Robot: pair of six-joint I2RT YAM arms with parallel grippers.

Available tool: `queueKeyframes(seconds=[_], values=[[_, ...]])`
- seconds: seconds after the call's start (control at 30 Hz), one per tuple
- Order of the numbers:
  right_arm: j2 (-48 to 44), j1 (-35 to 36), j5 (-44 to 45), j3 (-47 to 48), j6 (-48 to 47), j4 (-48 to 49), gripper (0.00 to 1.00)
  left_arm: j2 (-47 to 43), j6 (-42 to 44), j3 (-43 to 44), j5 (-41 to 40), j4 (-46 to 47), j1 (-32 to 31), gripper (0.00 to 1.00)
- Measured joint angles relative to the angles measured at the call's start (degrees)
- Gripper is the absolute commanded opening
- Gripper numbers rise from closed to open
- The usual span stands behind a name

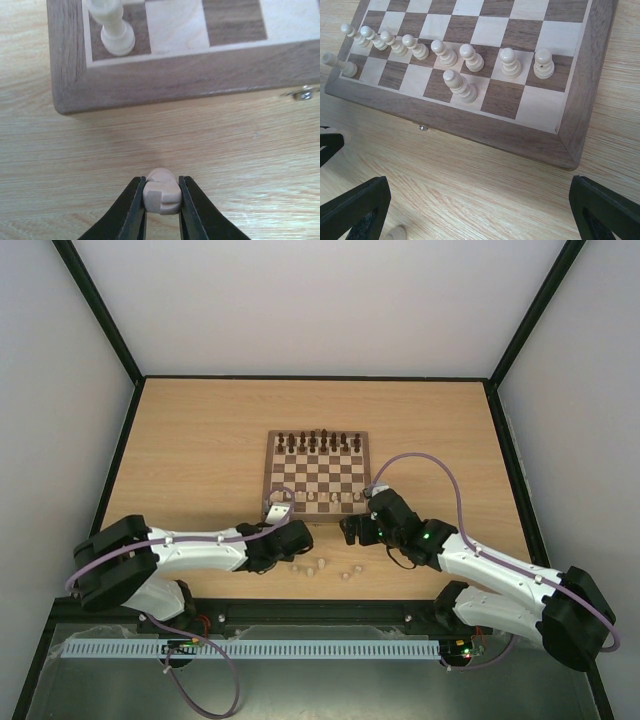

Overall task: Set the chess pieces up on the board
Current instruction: Pick up the chess piece at the center of the board, then place the chess piece on the chessboard.

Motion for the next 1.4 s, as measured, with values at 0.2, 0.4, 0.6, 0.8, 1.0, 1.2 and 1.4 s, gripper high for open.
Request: queueKeyframes(seconds=[0.2,0.4,0.6,0.8,1.0,1.2,1.4], values=[[-0.1,0.0,0.7,0.0,0.2,0.0,0.99,-1.0,2.0,3.2,-0.2,-1.8,0.8,0.12],[-0.9,0.0,1.2,-0.1,0.2,0.0,0.99,-1.1,4.9,6.5,-0.2,-2.8,2.7,0.13],[-1.0,0.0,1.3,-0.3,0.2,0.0,0.99,-0.1,8.2,9.7,-0.2,-3.1,6.0,0.13],[-1.1,0.0,1.3,-0.3,0.2,0.0,0.99,2.6,11.2,11.3,0.1,-2.4,8.1,0.14],[-1.1,0.0,1.3,-0.3,0.2,0.0,0.99,4.6,13.3,12.1,1.3,-0.9,10.0,0.14],[-1.1,0.0,1.3,-0.3,0.2,0.0,0.98,5.8,14.8,12.2,2.3,0.9,11.3,0.14],[-1.1,0.0,1.3,-0.3,0.2,0.0,0.99,7.5,16.1,12.3,3.4,2.2,12.2,0.15]])
